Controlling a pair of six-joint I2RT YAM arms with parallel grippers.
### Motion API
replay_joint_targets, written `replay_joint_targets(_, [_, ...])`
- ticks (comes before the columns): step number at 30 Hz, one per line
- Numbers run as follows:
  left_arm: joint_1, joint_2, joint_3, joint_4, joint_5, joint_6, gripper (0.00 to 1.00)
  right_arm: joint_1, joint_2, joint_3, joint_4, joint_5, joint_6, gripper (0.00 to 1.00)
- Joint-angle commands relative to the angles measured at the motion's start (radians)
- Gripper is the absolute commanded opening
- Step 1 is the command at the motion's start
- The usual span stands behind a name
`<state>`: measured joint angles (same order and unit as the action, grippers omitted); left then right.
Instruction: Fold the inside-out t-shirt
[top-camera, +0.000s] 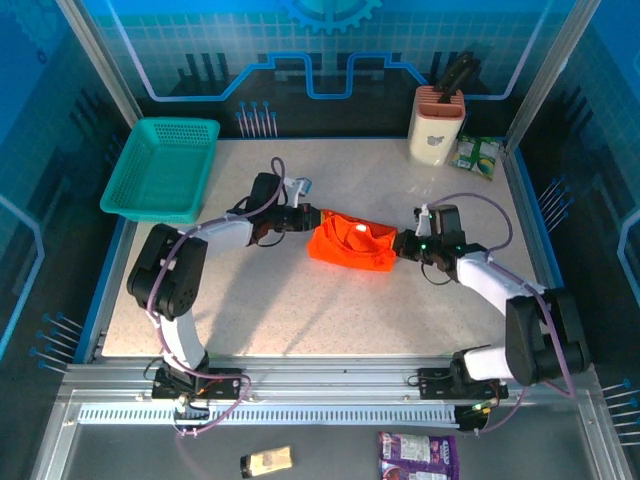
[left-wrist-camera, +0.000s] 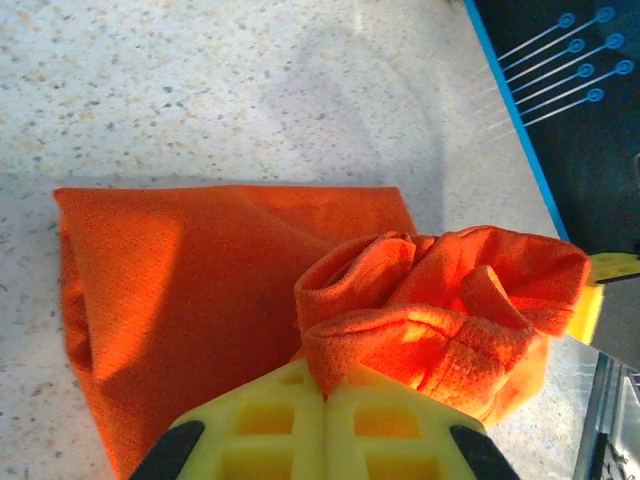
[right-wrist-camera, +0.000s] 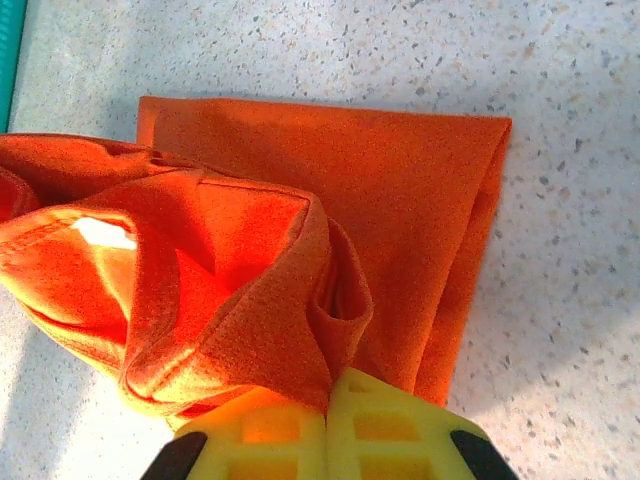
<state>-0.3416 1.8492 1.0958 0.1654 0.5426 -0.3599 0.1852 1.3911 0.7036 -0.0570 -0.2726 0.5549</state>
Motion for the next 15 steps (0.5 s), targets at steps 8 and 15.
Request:
replay_joint_targets(8, [0.038, 0.178, 0.224, -0.117, -0.013, -0.013, 0.0, -0.06, 0.238, 0.214, -0.072, -0.044, -0.047, 0.0])
replay_joint_targets(15, [0.051, 0.259, 0.305, -0.193, -0.086, -0.043, 0.0, -0.106, 0.373, 0.283, -0.057, -0.068, -0.047, 0.0])
